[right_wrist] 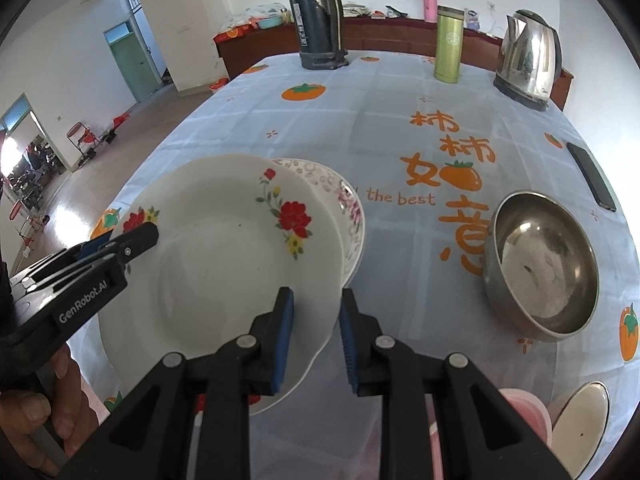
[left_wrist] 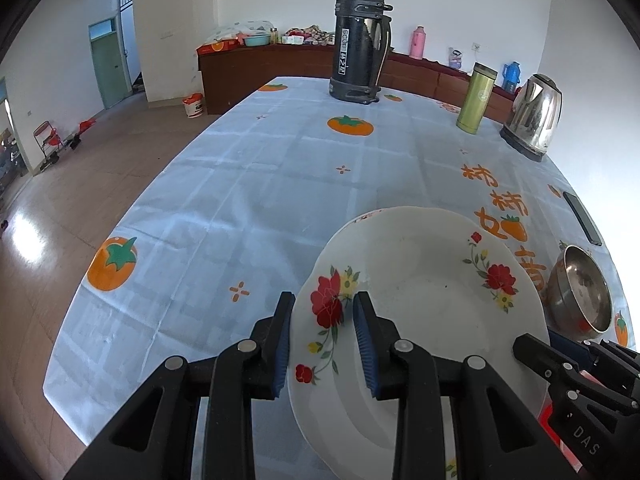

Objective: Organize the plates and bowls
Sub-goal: 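Carry the white red-flower plate over the stack and lower it onto the pink-floral-rim plate, then open both tools to release the white red-flower plate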

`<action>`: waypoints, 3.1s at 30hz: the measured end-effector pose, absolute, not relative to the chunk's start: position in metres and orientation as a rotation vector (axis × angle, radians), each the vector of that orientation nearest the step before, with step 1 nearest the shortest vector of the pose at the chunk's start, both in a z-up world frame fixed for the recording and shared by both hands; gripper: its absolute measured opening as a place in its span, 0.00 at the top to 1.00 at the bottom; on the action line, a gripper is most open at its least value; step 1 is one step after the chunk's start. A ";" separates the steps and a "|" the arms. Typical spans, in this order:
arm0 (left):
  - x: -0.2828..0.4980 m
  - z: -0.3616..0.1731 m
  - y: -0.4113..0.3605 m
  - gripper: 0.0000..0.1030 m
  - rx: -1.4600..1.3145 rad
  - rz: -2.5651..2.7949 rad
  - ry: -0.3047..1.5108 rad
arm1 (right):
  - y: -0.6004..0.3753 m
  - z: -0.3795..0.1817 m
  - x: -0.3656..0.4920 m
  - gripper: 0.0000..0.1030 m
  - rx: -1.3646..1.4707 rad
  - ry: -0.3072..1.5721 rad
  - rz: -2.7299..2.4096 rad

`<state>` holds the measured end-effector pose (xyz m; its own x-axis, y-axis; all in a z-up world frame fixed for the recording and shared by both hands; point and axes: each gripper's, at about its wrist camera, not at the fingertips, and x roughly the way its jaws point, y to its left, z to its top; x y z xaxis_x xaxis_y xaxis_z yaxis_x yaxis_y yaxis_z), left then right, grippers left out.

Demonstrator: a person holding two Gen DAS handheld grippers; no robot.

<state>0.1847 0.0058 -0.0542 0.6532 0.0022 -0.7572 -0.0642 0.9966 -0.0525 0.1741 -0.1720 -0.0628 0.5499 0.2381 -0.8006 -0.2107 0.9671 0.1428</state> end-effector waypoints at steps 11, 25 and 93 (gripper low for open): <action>0.205 -0.057 -0.001 0.69 -0.065 0.022 0.862 | -0.177 -0.066 0.191 0.77 0.038 0.960 0.245; 0.224 -0.060 -0.001 0.68 -0.061 0.022 0.861 | -0.176 -0.065 0.209 0.77 0.026 0.955 0.226; 0.249 -0.092 0.011 0.66 -0.084 0.022 0.908 | -0.162 -0.083 0.232 0.77 -0.025 0.986 0.214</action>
